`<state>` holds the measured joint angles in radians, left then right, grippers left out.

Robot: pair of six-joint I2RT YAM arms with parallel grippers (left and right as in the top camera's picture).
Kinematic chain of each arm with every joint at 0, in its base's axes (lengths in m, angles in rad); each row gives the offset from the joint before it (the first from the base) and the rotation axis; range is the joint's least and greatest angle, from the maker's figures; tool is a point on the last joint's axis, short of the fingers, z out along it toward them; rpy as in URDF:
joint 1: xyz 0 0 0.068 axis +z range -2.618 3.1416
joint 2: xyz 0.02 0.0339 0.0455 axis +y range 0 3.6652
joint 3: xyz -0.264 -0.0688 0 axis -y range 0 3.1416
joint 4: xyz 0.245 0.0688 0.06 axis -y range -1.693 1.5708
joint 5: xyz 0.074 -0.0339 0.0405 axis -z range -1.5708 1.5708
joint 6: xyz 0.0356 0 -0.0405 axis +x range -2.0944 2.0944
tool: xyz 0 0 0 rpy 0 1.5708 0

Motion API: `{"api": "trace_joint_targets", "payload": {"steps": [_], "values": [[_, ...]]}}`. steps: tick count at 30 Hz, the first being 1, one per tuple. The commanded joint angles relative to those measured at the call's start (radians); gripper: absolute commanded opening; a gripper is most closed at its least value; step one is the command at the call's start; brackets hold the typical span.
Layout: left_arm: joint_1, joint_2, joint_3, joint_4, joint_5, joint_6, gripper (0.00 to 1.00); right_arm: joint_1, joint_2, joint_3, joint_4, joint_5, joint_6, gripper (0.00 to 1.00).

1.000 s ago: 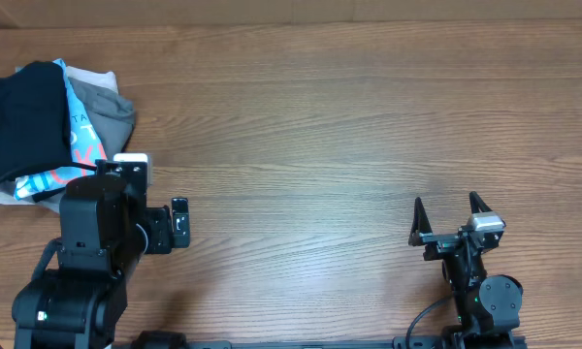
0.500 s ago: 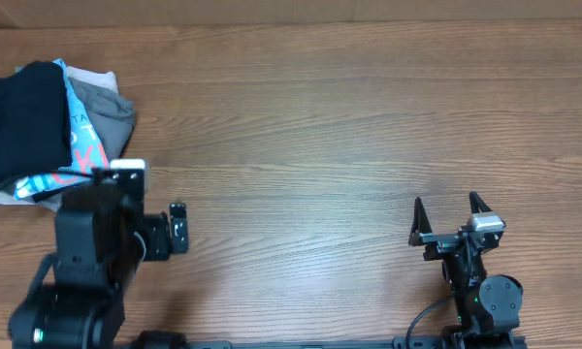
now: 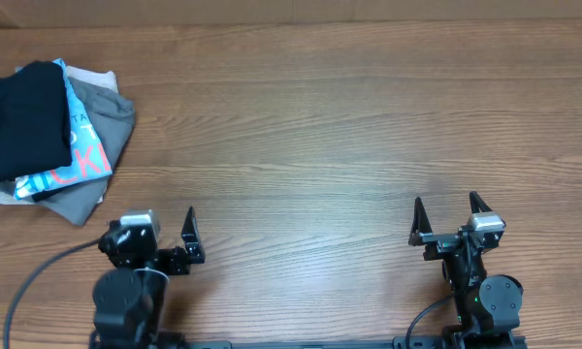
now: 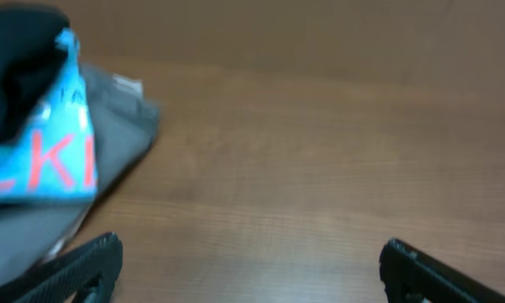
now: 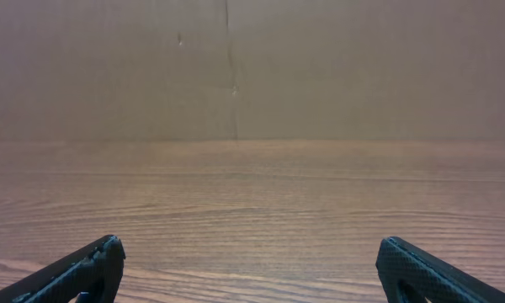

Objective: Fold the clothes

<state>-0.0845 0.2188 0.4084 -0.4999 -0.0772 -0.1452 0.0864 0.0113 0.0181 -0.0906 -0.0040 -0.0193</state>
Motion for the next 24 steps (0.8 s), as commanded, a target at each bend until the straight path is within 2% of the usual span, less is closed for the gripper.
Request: {"api": "trace_joint_targets", "payload": {"steps": [1,3,4,8,14,24], "values": [[0.027,-0.135,-0.164,0.162,0.053,-0.039,1.00,-0.002,-0.008,-0.010,0.007,-0.009,-0.004,1.00],[0.029,-0.182,-0.228,0.264,0.051,-0.035,0.99,-0.002,-0.008,-0.010,0.007,-0.009,-0.004,1.00],[0.032,-0.217,-0.294,0.378,0.047,-0.034,1.00,-0.002,-0.008,-0.010,0.007,-0.009,-0.004,1.00],[0.033,-0.216,-0.397,0.574,0.037,-0.034,1.00,-0.002,-0.008,-0.010,0.007,-0.009,-0.004,1.00],[0.033,-0.216,-0.404,0.427,0.028,-0.050,1.00,-0.002,-0.008,-0.010,0.007,-0.009,-0.004,1.00],[0.034,-0.214,-0.404,0.426,0.045,-0.050,1.00,-0.002,-0.008,-0.010,0.007,-0.009,-0.004,1.00]]}}
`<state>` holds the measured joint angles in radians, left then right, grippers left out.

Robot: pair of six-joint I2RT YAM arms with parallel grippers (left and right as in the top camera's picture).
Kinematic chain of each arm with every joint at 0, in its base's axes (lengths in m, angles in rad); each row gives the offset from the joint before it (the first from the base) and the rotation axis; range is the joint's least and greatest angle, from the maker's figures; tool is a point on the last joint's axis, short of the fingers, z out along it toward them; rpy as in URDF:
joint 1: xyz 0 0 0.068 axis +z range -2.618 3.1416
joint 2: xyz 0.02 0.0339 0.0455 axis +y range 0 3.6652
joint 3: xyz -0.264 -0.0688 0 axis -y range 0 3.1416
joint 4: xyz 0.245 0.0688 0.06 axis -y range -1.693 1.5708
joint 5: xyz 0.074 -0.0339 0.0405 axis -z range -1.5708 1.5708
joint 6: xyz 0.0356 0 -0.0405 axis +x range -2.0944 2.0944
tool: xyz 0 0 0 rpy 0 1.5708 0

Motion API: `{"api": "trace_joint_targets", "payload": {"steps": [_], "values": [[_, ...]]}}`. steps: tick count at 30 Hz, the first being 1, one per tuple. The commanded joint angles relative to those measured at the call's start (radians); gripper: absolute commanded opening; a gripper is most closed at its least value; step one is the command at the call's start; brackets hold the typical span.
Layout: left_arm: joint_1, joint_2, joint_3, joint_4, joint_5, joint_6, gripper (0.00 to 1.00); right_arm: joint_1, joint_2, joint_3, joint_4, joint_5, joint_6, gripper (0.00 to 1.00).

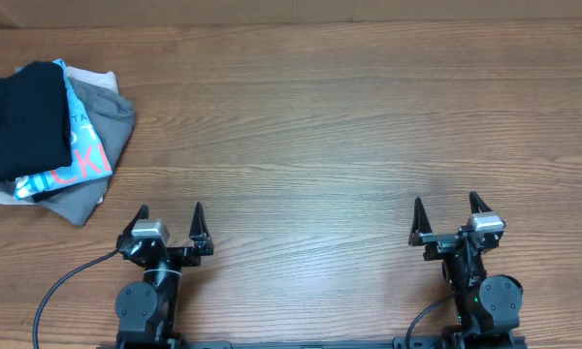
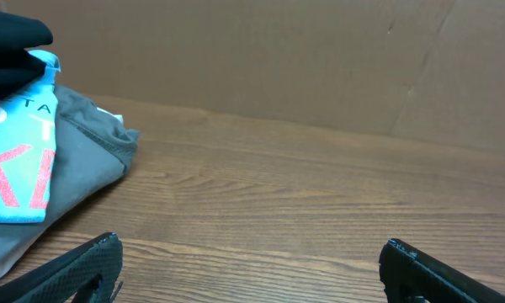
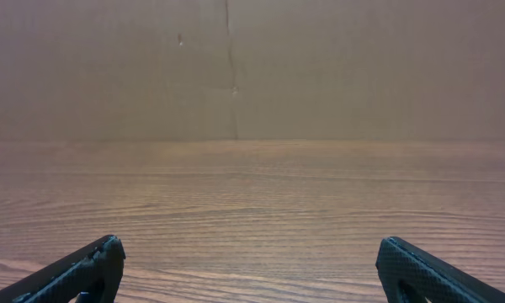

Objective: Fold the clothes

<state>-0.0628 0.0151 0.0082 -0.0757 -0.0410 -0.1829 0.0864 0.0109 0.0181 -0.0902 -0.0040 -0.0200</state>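
Observation:
A stack of folded clothes (image 1: 48, 131) lies at the table's far left: a black garment (image 1: 19, 121) on top, a light blue one with red lettering (image 1: 78, 155) under it, a grey one (image 1: 112, 111) at the bottom. The left wrist view shows the blue garment (image 2: 13, 168) and the grey one (image 2: 80, 151) at its left edge. My left gripper (image 1: 169, 215) stands open near the front edge, right of the stack, nothing between its fingers. My right gripper (image 1: 446, 206) is open at the front right, far from the clothes.
A brown cardboard wall (image 3: 236, 67) stands behind the wooden table (image 1: 320, 126). A black cable (image 1: 58, 291) runs from the left arm's base toward the front left.
My left arm has turned from pointing left toward the stack to pointing straight ahead, its gripper still open. The clothes and the right arm have not moved.

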Motion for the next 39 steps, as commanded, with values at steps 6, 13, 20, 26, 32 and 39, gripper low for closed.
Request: {"api": "trace_joint_targets", "payload": {"steps": [6,13,20,26,32,39], "values": [[0.012,-0.011,-0.003,0.002,0.008,-0.012,1.00,-0.002,-0.008,-0.010,0.006,-0.009,-0.003,1.00],[0.012,-0.011,-0.003,0.002,0.008,-0.012,1.00,-0.002,-0.008,-0.010,0.006,-0.009,-0.003,1.00],[0.012,-0.011,-0.003,0.002,0.008,-0.012,1.00,-0.002,-0.008,-0.010,0.006,-0.009,-0.003,1.00],[0.012,-0.011,-0.003,0.002,0.008,-0.012,1.00,-0.002,-0.008,-0.010,0.006,-0.009,-0.003,1.00],[0.012,-0.011,-0.003,0.002,0.008,-0.012,1.00,-0.002,-0.008,-0.010,0.006,-0.009,-0.003,1.00],[0.012,-0.011,-0.003,0.002,0.008,-0.012,1.00,-0.002,-0.008,-0.010,0.006,-0.009,-0.003,1.00]]}}
